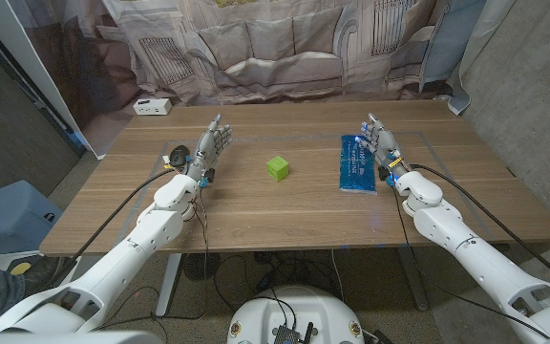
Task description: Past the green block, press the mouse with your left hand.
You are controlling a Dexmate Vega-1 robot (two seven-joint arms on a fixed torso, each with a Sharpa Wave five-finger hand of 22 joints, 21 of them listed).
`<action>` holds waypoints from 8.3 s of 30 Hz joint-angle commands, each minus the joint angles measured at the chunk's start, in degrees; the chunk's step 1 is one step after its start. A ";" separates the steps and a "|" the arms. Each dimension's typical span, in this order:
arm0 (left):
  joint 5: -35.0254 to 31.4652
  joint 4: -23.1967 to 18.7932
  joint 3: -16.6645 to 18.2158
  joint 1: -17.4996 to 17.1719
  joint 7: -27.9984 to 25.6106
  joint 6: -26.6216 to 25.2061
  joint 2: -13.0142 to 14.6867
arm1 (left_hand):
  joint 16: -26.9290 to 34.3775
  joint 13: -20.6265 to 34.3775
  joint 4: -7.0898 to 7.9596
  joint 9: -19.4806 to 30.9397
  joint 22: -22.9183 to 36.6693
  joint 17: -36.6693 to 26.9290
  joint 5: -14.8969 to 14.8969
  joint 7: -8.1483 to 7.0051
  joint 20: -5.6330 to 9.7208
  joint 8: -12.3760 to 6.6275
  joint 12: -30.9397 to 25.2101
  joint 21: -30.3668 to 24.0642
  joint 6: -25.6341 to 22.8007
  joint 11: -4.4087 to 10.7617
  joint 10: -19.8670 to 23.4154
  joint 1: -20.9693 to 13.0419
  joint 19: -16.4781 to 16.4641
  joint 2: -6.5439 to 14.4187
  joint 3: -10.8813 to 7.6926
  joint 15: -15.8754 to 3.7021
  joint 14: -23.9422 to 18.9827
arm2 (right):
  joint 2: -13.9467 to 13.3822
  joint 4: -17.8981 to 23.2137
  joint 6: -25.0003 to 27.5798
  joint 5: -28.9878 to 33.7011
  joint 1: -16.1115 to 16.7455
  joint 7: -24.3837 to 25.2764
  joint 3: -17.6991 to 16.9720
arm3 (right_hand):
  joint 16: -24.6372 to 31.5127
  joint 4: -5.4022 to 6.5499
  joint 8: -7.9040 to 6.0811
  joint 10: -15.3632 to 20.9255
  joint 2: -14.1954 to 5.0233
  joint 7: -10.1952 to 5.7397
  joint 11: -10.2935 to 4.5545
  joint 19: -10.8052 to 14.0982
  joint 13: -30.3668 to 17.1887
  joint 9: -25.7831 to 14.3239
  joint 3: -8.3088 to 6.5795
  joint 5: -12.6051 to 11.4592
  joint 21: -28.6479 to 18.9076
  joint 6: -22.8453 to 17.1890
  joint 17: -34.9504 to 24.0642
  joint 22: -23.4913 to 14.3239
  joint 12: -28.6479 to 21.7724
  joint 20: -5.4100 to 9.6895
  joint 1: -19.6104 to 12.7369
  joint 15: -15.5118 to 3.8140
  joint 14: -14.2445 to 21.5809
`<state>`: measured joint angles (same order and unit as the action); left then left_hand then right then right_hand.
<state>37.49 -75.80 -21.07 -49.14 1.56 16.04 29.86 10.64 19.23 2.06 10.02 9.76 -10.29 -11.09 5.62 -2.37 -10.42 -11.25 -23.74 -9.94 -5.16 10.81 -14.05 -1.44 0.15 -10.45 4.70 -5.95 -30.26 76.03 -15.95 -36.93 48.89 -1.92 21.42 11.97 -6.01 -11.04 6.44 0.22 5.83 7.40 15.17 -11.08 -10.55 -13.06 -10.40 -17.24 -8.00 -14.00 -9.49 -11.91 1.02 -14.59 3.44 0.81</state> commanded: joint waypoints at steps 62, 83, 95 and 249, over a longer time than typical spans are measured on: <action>-13.37 -7.91 6.37 -9.09 -11.33 8.86 8.49 | 1.48 -3.72 -1.61 0.30 0.13 -0.01 -0.33 -0.02 -1.24 -1.58 -1.80 1.48 -7.09 0.58 6.17 -1.66 -5.99 0.39 -0.48 -0.85 -7.13 | -0.29 2.12 -1.86 2.43 2.05 2.26 0.29 | 0.30 -0.19 -0.54 1.85 -1.21 -0.72 -0.02 0.88 0.01 -0.12 -0.20 -0.18 1.78 -2.13 0.70 -0.29 -0.31 -0.73 -0.23 0.47 0.97; -18.17 -6.88 8.01 -8.56 -14.95 9.47 10.21 | 1.32 -4.33 -1.92 0.32 0.13 0.00 -0.32 0.06 -1.35 -1.40 -1.74 1.95 -7.59 0.60 6.55 -1.88 -6.68 0.38 -0.45 -0.78 -7.68 | -0.60 3.29 -1.23 3.66 3.00 4.26 0.53 | 0.41 -0.23 -0.58 2.50 -1.54 -0.76 -0.15 1.30 0.04 -0.09 -0.13 -0.16 2.20 -2.80 0.90 -0.29 -0.33 -0.41 -0.15 0.07 1.51; -20.42 -6.64 8.83 -8.04 -16.42 8.39 11.62 | 1.26 -4.61 -2.07 0.33 0.14 0.00 -0.32 0.06 -1.48 -1.38 -1.81 2.23 -7.99 0.73 6.95 -1.97 -6.91 0.37 -0.44 -0.92 -8.00 | -0.42 3.31 -0.91 3.35 3.11 4.70 0.35 | 0.36 -0.28 -0.52 2.52 -1.72 -0.74 -0.24 1.39 0.04 -0.09 -0.15 -0.17 2.42 -2.85 0.99 -0.29 -0.25 -0.43 -0.21 0.21 1.49; -70.83 -18.90 -15.66 1.65 -22.76 -53.19 22.78 | 0.00 -7.67 0.10 0.24 0.58 -0.21 -1.68 -2.92 -4.62 -2.86 -0.60 11.81 -34.64 4.06 1.70 5.35 -2.49 -1.06 4.83 -3.31 -0.22 | -0.99 5.40 2.17 4.50 3.85 7.66 0.78 | 0.22 -0.81 -0.22 3.69 -2.76 -1.17 -0.46 2.19 0.00 -0.11 0.33 -0.06 4.89 -3.82 1.57 -0.36 0.10 -0.94 -0.21 0.37 2.03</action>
<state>-32.78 -96.09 -35.32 -48.21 -21.73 -36.56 53.44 10.41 11.45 2.22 10.13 10.29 -10.27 -12.42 2.76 -7.36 -13.30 -11.48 -12.20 -43.92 -1.20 12.19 -8.97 -4.01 -0.82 -5.85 1.62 -5.92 -31.41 82.02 -13.73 -32.52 53.10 5.75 22.14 11.97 -6.71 -11.27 9.63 -1.99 4.49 6.86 17.11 -10.94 -10.52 -12.82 -10.40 -12.41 -11.36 -12.24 -9.73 -11.91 0.29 -14.65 3.79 2.45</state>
